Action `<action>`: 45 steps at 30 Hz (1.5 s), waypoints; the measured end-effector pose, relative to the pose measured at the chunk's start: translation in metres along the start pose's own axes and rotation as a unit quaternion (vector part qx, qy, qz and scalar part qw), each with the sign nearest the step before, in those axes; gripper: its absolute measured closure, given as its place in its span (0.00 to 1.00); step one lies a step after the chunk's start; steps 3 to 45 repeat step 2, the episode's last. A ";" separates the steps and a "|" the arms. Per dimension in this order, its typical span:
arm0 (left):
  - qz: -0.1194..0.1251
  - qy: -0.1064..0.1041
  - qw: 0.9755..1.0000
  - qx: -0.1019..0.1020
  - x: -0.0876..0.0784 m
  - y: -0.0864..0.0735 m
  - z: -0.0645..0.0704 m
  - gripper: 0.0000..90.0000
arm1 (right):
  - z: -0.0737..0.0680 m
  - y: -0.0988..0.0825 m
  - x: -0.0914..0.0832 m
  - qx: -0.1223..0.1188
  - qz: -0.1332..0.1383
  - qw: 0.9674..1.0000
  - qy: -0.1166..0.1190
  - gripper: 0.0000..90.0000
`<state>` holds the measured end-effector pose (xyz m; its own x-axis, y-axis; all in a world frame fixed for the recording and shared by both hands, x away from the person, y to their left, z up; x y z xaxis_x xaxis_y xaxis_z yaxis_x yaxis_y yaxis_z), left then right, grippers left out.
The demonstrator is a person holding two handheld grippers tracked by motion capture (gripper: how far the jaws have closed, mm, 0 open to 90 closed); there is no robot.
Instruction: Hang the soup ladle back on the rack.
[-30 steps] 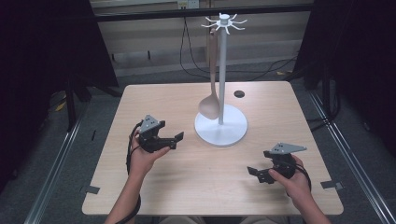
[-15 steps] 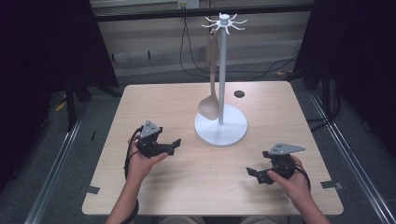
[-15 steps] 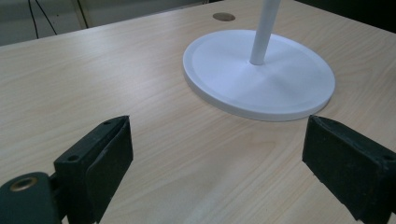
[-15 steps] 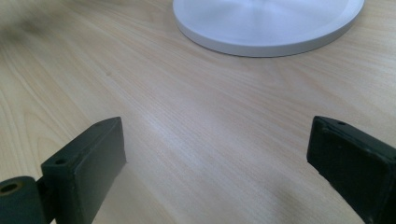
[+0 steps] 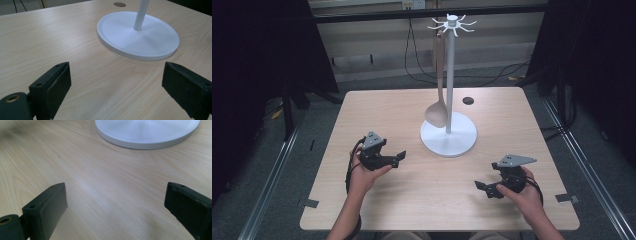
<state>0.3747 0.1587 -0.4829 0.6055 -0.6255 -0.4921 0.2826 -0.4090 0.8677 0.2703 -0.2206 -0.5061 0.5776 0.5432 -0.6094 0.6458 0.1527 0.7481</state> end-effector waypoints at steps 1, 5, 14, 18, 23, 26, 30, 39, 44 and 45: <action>0.000 -0.002 1.000 -0.001 0.000 0.000 0.000 0.10 | 0.000 0.000 0.000 0.001 0.000 1.000 0.001 0.05; 0.000 -0.001 1.000 -0.002 0.000 0.000 0.000 0.10 | 0.000 0.000 0.000 0.000 0.001 1.000 0.001 0.05; 0.000 -0.001 1.000 -0.002 0.000 0.000 0.000 0.10 | 0.000 0.000 0.000 0.000 0.001 1.000 0.001 0.05; 0.000 -0.001 1.000 -0.002 0.000 0.000 0.000 0.10 | 0.000 0.000 0.000 0.000 0.001 1.000 0.001 0.05; 0.000 -0.001 1.000 -0.002 0.000 0.000 0.000 0.10 | 0.000 0.000 0.000 0.000 0.001 1.000 0.001 0.05; 0.000 -0.001 1.000 -0.002 0.000 0.000 0.000 0.10 | 0.000 0.000 0.000 0.000 0.001 1.000 0.001 0.05; 0.000 -0.001 1.000 -0.002 0.000 0.000 0.000 0.10 | 0.000 0.000 0.000 0.000 0.001 1.000 0.001 0.05; 0.000 -0.001 1.000 -0.002 0.000 0.000 0.000 0.10 | 0.000 0.000 0.000 0.000 0.001 1.000 0.001 0.05; 0.000 -0.001 1.000 -0.002 0.000 0.000 0.000 0.10 | 0.000 0.000 0.000 0.000 0.001 1.000 0.001 0.05; 0.000 -0.001 1.000 -0.002 0.000 0.000 0.000 0.10 | 0.000 0.000 0.000 0.000 0.001 1.000 0.001 0.05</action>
Point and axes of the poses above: each handheld gripper's, and its own axes: x roughly forward along the jaws, y roughly out of its top, z roughly to its right, the point moved 3 cm from there along x, roughly forward along the jaws, and after that the axes turned 10 degrees about x, right-handed, at the moved point
